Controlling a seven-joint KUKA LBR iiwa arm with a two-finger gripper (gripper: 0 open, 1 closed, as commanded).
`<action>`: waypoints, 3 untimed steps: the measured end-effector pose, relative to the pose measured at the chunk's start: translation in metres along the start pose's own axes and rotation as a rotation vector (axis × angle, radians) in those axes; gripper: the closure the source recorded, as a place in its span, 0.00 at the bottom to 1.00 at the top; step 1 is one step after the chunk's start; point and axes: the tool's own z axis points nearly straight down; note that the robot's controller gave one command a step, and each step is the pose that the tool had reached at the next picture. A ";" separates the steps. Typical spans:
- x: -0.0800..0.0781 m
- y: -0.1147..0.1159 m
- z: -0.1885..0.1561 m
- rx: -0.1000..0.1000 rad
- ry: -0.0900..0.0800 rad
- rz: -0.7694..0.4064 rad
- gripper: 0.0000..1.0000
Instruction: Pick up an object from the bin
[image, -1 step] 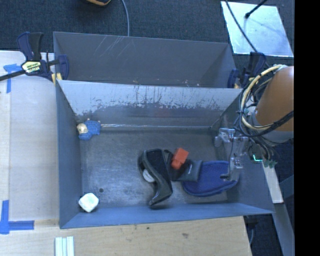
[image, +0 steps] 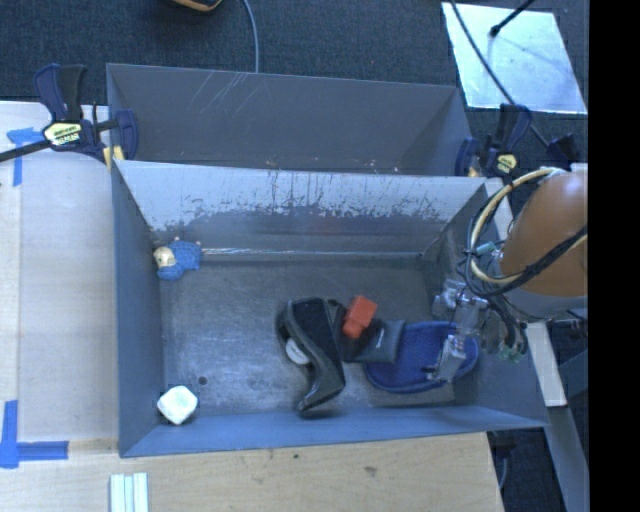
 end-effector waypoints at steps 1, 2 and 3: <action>0.025 0.035 0.058 0.001 -0.006 -0.020 0.00; 0.020 0.034 0.052 0.000 -0.022 -0.018 1.00; -0.028 0.033 -0.056 -0.001 -0.016 0.001 1.00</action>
Offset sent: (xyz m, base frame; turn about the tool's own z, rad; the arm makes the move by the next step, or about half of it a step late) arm -0.0148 0.0412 -0.0567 -0.0182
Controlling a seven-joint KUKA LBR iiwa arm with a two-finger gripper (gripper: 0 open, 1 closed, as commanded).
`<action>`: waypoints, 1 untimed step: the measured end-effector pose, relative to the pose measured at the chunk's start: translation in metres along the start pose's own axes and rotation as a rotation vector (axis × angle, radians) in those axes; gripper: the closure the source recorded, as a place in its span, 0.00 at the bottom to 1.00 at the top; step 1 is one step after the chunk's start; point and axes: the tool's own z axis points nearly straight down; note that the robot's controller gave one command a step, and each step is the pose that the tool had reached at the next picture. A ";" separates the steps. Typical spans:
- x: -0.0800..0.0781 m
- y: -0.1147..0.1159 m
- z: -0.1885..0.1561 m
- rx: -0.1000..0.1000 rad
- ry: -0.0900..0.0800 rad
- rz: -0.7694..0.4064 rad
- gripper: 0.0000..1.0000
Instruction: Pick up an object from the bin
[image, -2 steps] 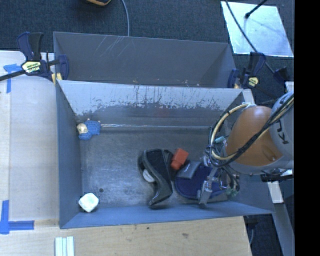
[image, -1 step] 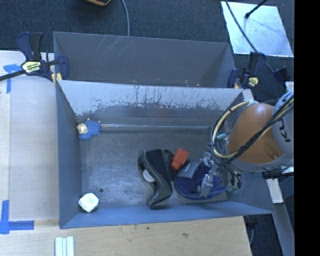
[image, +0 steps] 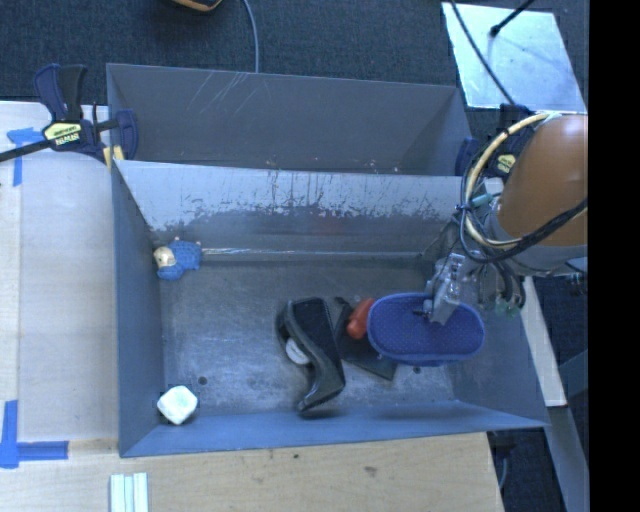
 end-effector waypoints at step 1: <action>-0.015 -0.007 -0.087 0.000 0.000 0.032 1.00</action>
Offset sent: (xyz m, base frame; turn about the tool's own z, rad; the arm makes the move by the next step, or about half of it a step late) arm 0.0083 -0.0100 0.0817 0.0332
